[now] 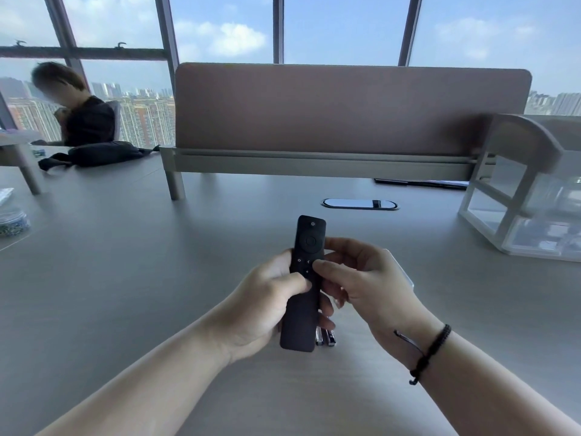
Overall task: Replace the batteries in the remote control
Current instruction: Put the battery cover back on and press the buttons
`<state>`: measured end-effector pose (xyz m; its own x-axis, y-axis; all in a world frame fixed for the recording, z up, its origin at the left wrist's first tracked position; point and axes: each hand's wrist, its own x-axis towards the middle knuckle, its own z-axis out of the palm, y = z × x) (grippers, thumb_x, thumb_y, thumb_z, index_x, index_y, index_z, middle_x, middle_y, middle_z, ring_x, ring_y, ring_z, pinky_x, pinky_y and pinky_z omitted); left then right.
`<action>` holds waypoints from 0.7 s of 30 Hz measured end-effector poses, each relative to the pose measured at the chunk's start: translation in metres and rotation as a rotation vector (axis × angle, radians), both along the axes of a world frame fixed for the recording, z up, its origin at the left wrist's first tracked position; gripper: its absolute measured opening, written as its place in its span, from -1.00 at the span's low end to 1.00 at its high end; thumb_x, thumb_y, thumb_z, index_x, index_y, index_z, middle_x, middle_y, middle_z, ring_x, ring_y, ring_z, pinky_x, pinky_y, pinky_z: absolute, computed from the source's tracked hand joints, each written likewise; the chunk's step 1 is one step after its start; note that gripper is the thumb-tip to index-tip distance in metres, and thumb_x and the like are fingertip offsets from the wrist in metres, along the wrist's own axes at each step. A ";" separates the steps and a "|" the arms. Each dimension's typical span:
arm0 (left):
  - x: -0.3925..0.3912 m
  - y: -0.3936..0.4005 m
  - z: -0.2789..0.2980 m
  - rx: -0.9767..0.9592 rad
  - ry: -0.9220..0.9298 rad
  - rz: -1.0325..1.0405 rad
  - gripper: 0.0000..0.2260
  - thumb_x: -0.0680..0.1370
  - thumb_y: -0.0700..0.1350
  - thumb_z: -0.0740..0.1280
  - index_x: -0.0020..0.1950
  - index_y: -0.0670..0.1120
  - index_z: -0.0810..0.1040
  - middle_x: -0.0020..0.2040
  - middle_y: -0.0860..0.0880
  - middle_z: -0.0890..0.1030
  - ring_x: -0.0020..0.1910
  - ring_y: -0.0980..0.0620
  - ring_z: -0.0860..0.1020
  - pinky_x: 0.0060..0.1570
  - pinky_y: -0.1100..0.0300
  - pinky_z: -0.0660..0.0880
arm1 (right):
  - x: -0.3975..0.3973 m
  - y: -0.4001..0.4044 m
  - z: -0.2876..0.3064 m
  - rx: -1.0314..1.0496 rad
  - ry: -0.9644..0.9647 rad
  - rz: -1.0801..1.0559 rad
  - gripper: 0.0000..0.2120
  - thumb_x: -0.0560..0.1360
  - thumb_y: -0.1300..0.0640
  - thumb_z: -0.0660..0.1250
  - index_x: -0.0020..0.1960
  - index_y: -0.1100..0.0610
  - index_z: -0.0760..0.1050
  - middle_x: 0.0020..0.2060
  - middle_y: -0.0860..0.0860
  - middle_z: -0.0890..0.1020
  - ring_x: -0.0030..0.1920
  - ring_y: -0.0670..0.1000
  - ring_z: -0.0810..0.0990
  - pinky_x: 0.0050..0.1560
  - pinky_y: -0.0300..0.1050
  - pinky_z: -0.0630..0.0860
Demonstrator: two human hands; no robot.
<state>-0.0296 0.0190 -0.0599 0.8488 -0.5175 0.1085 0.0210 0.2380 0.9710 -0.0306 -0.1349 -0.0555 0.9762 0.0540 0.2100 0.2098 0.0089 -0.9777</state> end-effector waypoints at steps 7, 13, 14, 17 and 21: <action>-0.001 0.001 0.002 -0.001 -0.004 0.047 -0.73 0.59 -0.36 0.09 0.22 -0.30 0.48 -0.21 -0.23 0.60 -0.33 -0.15 0.54 -0.34 0.04 0.55 | -0.002 0.000 0.003 -0.002 -0.003 -0.023 -0.79 0.47 0.33 0.39 0.04 0.13 0.65 -0.40 0.05 0.59 -0.51 -0.05 0.45 -0.46 -0.21 0.34; -0.003 -0.001 0.001 0.047 -0.046 0.034 -0.74 0.54 -0.31 0.13 0.19 -0.28 0.46 -0.20 -0.24 0.57 -0.33 -0.17 0.54 -0.31 0.01 0.55 | -0.003 0.002 0.005 -0.021 -0.004 -0.082 -0.94 0.50 0.22 0.39 -0.09 0.17 0.65 -0.52 0.06 0.55 -0.54 -0.01 0.42 -0.49 -0.22 0.35; -0.003 -0.001 0.001 0.054 -0.051 0.030 -0.75 0.54 -0.31 0.12 0.17 -0.27 0.47 -0.19 -0.24 0.56 -0.33 -0.17 0.54 -0.31 0.00 0.55 | -0.003 0.002 0.005 -0.025 -0.005 -0.096 -0.94 0.50 0.20 0.40 -0.11 0.18 0.64 -0.54 0.05 0.55 -0.55 -0.01 0.42 -0.50 -0.21 0.35; -0.004 -0.002 -0.001 0.063 -0.052 0.029 -0.77 0.53 -0.30 0.13 0.14 -0.28 0.47 -0.20 -0.24 0.57 -0.32 -0.18 0.53 -0.31 0.00 0.55 | -0.005 0.003 0.005 -0.032 -0.009 -0.112 -0.92 0.49 0.20 0.42 -0.17 0.17 0.62 -0.55 0.04 0.55 -0.59 -0.02 0.42 -0.51 -0.23 0.34; -0.004 -0.001 -0.001 0.061 -0.039 0.002 -0.77 0.56 -0.31 0.12 0.17 -0.29 0.46 -0.17 -0.26 0.56 -0.30 -0.19 0.53 -0.30 -0.02 0.56 | -0.006 0.003 0.008 -0.076 -0.051 -0.134 -0.91 0.48 0.21 0.44 -0.18 0.20 0.62 -0.58 0.01 0.56 -0.64 -0.05 0.40 -0.54 -0.30 0.32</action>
<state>-0.0331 0.0178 -0.0610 0.8457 -0.5222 0.1101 -0.0178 0.1786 0.9838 -0.0369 -0.1318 -0.0477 0.9640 -0.0586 0.2595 0.2533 -0.0958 -0.9626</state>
